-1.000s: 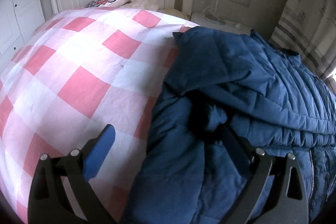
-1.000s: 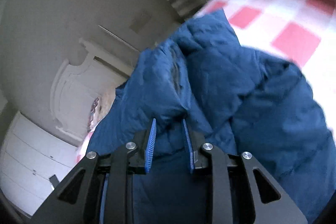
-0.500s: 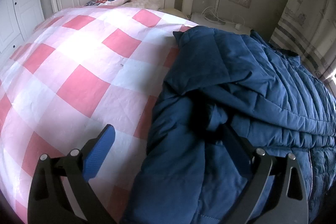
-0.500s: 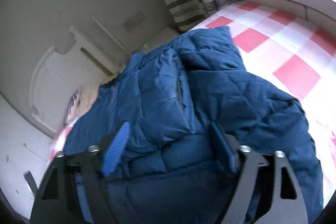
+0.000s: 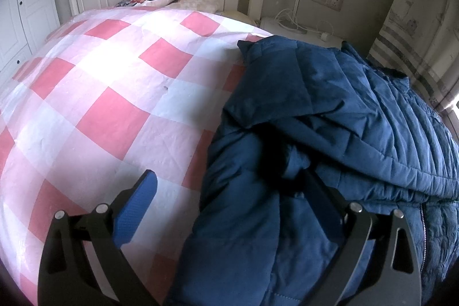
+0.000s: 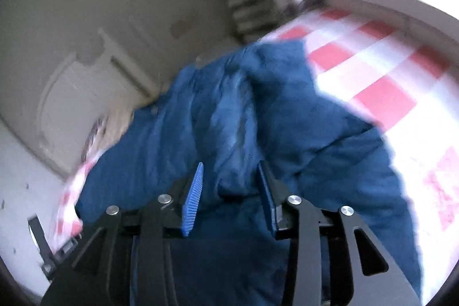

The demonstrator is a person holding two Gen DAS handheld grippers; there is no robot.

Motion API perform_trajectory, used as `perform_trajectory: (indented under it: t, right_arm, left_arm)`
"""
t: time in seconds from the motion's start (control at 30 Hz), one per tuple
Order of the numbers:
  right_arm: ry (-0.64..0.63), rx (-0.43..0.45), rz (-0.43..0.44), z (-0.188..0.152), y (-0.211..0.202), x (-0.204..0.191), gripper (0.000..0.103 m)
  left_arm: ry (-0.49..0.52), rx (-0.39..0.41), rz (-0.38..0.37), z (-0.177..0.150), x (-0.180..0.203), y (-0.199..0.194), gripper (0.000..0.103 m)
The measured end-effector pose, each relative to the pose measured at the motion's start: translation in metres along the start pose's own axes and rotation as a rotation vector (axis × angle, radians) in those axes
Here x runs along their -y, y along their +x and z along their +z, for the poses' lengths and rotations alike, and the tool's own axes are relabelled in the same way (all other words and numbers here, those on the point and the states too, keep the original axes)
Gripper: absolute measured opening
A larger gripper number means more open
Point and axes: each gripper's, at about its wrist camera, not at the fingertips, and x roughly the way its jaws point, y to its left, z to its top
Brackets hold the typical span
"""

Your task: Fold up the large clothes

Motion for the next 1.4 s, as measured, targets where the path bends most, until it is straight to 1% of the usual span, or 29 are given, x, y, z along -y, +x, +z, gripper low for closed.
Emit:
perform_trajectory:
  t: [0.07,0.1,0.17,0.23,0.27,0.3,0.33,0.37,0.4,0.43,0.47,0.5,0.53,0.6,0.67,0.7,0.73,0.77,0.8,0.9,0.93,0.97,1.0,1.03,1.13,1.2,1.27,1.37,1.4]
  right_arm:
    - [-0.064,0.085,-0.02,0.006,-0.018,-0.012,0.041]
    - [-0.129,0.103,-0.008,0.009,-0.023,-0.026,0.041]
    - [-0.258,0.105,-0.022,0.008,-0.022,-0.053,0.041]
    - [-0.428,0.064,-0.067,0.0,-0.002,-0.081,0.047]
    - [-0.494,0.035,-0.104,-0.006,0.01,-0.089,0.052]
    - [-0.57,-0.033,-0.174,-0.016,0.037,-0.094,0.057]
    - [-0.603,-0.071,-0.216,-0.027,0.05,-0.092,0.059]
    - [-0.629,-0.086,-0.236,-0.035,0.063,-0.088,0.062]
    - [-0.622,-0.108,-0.244,-0.035,0.066,-0.086,0.062]
    - [-0.609,-0.101,-0.237,-0.033,0.065,-0.085,0.063]
    - [-0.602,-0.111,-0.231,-0.032,0.066,-0.084,0.063]
    - [-0.596,-0.114,-0.225,-0.031,0.067,-0.083,0.063]
    - [-0.587,-0.116,-0.217,-0.03,0.067,-0.082,0.063]
    - [-0.577,-0.121,-0.206,-0.029,0.067,-0.079,0.063]
    - [-0.578,-0.12,-0.208,-0.028,0.068,-0.077,0.064]
    - [-0.579,-0.12,-0.207,-0.027,0.068,-0.076,0.064]
    - [-0.575,-0.121,-0.204,-0.028,0.068,-0.076,0.064]
    - [-0.573,-0.121,-0.202,-0.028,0.068,-0.076,0.064]
    - [-0.566,-0.123,-0.195,-0.027,0.069,-0.075,0.064]
    - [-0.543,-0.129,-0.175,-0.024,0.068,-0.074,0.064]
    - [-0.539,-0.13,-0.17,-0.024,0.067,-0.074,0.064]
    - [-0.537,-0.129,-0.166,-0.025,0.066,-0.075,0.064]
    - [-0.539,-0.128,-0.165,-0.026,0.064,-0.076,0.064]
    - [-0.54,-0.127,-0.166,-0.026,0.065,-0.077,0.064]
    - [-0.535,-0.133,-0.163,-0.024,0.065,-0.075,0.065]
    - [-0.529,-0.133,-0.157,-0.023,0.066,-0.075,0.065]
    - [-0.526,-0.133,-0.154,-0.023,0.066,-0.074,0.065]
    - [-0.525,-0.131,-0.156,-0.023,0.066,-0.074,0.065]
    - [-0.525,-0.129,-0.156,-0.023,0.066,-0.073,0.065]
  left_arm:
    - [0.001,0.001,0.001,0.0,0.0,0.0,0.099]
    - [0.001,0.002,0.001,0.0,0.0,0.0,0.099]
    - [-0.002,0.002,0.0,0.0,0.0,0.0,0.099]
    - [-0.003,0.003,-0.002,0.0,-0.001,0.0,0.099]
    - [-0.005,0.005,-0.005,-0.001,-0.001,-0.001,0.099]
    - [-0.008,0.009,-0.007,-0.001,-0.002,-0.001,0.099]
    - [-0.012,0.02,-0.008,-0.001,-0.002,-0.003,0.099]
    - [-0.02,0.042,-0.004,-0.002,-0.003,-0.008,0.099]
    - [-0.032,0.075,0.01,-0.003,-0.005,-0.015,0.099]
    - [-0.051,0.134,0.028,-0.005,-0.006,-0.028,0.098]
    - [-0.063,0.172,0.015,-0.007,-0.007,-0.04,0.098]
    - [-0.069,0.197,-0.015,-0.008,-0.005,-0.051,0.098]
    - [-0.051,0.212,-0.048,-0.008,0.003,-0.065,0.098]
    - [0.024,0.227,-0.064,-0.005,0.027,-0.084,0.098]
    - [0.142,0.224,-0.038,0.006,0.066,-0.099,0.099]
    - [0.174,0.211,-0.039,0.01,0.079,-0.101,0.1]
    - [0.215,0.176,-0.064,0.018,0.098,-0.098,0.101]
    - [0.233,0.145,-0.088,0.024,0.11,-0.091,0.101]
    - [0.243,0.103,-0.1,0.032,0.124,-0.077,0.101]
    - [0.248,0.02,-0.023,0.046,0.143,-0.025,0.101]
    - [0.259,-0.032,0.005,0.047,0.147,0.002,0.101]
    - [0.275,-0.083,0.01,0.043,0.148,0.031,0.101]
    - [0.275,-0.063,-0.012,0.039,0.144,0.039,0.101]
    - [0.267,-0.012,-0.031,0.034,0.142,0.041,0.101]
    - [0.279,0.002,-0.005,0.03,0.146,0.039,0.101]
    - [0.264,-0.003,-0.024,0.029,0.144,0.039,0.101]
    - [0.264,0.001,-0.022,0.03,0.146,0.038,0.101]
    - [0.259,0.038,-0.01,0.028,0.141,0.026,0.101]
    - [0.247,0.065,-0.025,0.025,0.138,0.014,0.101]
